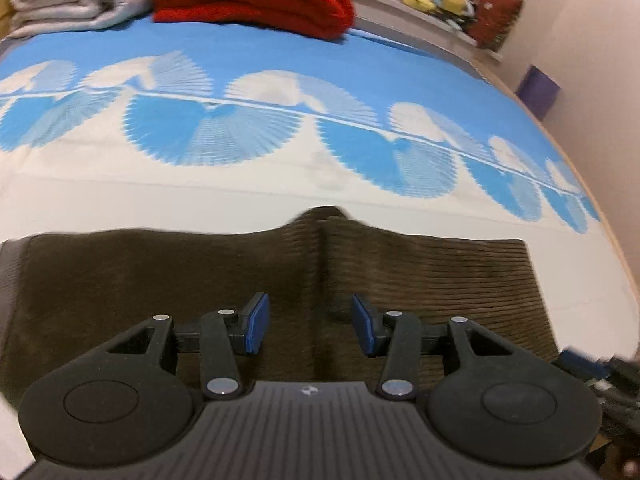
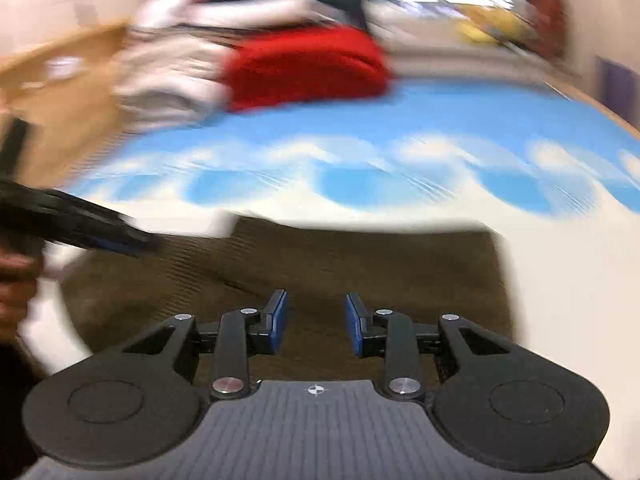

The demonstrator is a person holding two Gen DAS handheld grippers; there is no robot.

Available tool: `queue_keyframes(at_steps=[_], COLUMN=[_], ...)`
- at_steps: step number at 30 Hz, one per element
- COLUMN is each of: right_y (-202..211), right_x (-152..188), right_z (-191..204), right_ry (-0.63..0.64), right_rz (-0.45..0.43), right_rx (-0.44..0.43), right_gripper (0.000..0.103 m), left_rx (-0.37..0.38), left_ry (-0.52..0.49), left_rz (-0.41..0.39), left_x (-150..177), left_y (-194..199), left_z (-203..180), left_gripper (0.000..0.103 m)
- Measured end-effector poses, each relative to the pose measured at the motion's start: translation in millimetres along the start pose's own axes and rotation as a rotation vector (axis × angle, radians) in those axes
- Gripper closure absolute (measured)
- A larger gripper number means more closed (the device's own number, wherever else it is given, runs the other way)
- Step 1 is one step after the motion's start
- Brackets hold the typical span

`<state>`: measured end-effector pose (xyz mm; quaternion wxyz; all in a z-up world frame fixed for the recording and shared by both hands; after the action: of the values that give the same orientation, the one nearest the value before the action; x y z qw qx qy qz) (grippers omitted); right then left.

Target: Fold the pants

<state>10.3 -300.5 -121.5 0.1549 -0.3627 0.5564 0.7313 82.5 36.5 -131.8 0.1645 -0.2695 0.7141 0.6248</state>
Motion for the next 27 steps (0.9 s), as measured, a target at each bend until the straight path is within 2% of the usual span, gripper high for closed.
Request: queue_keyframes(at_steps=[2, 4, 9, 10, 11, 12, 13, 14, 15, 17, 18, 20, 23, 25, 27], right_y=[-8.3, -14.2, -16.4, -19.2, -7.4, -7.4, -8.9, -8.5, -7.6, -8.6, -8.4, -8.7, -10.3, -10.3, -10.7], right_x=[21.0, 38.2, 40.9, 40.1, 45.9, 46.4, 45.4, 44.6, 42.6, 42.9, 42.1, 41.4, 39.4, 37.7, 37.7], right_z=[-24.2, -43.5, -48.9, -48.9, -49.8, -49.2, -50.0, -51.2, -51.5, -51.8, -52.2, -52.2, -53.7, -52.6, -49.7], right_ry=[-0.008, -0.051, -0.019, -0.017, -0.018, -0.019, -0.025, -0.031, -0.035, -0.039, -0.036, -0.028, -0.042, -0.038, -0.017], right_rz=[0.115, 0.195, 0.172, 0.173, 0.172, 0.174, 0.177, 0.178, 0.179, 0.181, 0.181, 0.182, 0.18, 0.175, 0.176], right_rx=[0.096, 0.099, 0.054, 0.052, 0.051, 0.048, 0.042, 0.039, 0.04, 0.039, 0.037, 0.035, 0.034, 0.04, 0.05], right_gripper=[0.07, 0.072, 0.072, 0.072, 0.072, 0.072, 0.072, 0.072, 0.072, 0.072, 0.071, 0.071, 0.071, 0.07, 0.07], left_rx=[0.021, 0.021, 0.065, 0.058, 0.018, -0.061, -0.138, -0.211, -0.237, -0.156, -0.113, -0.076, 0.017, 0.004, 0.045], left_ry=[-0.044, -0.088, -0.099, -0.099, -0.109, -0.115, -0.104, -0.086, -0.06, 0.02, 0.03, -0.025, -0.06, -0.104, -0.131], left_rz=[0.013, 0.022, 0.112, 0.124, 0.128, 0.12, 0.097, 0.085, 0.087, 0.056, 0.019, -0.059, -0.088, -0.129, -0.131], left_x=[-4.6, -8.5, -11.6, -12.6, -14.7, -17.6, -21.3, -24.3, -26.4, -32.5, -36.2, -40.9, -38.6, -38.4, -37.6], left_y=[-9.4, -20.6, -59.2, -68.9, -80.4, -91.8, -97.8, -101.0, -101.8, -91.2, -81.7, -64.2, -57.4, -54.1, -55.9], left_z=[-16.9, -32.4, -47.1, -44.9, -40.2, -30.9, -20.7, -12.1, -5.7, -4.6, -9.9, -25.8, -46.9, -58.2, -65.9], left_gripper=[0.059, 0.059, 0.074, 0.08, 0.094, 0.1, 0.089, 0.09, 0.091, 0.091, 0.091, 0.091, 0.091, 0.091, 0.091])
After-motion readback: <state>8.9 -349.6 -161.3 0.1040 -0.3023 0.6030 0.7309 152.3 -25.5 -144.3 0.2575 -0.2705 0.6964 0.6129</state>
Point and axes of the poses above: each gripper's, at about its wrist camera, not at the fingertips, and y roughly against the way its jaws point, z to its left, x to its underside, the point moved 5 cm from there along -y, roughly the way its jaws point, and after that the axes turned 5 degrees about -x, right-handed, at the moved point
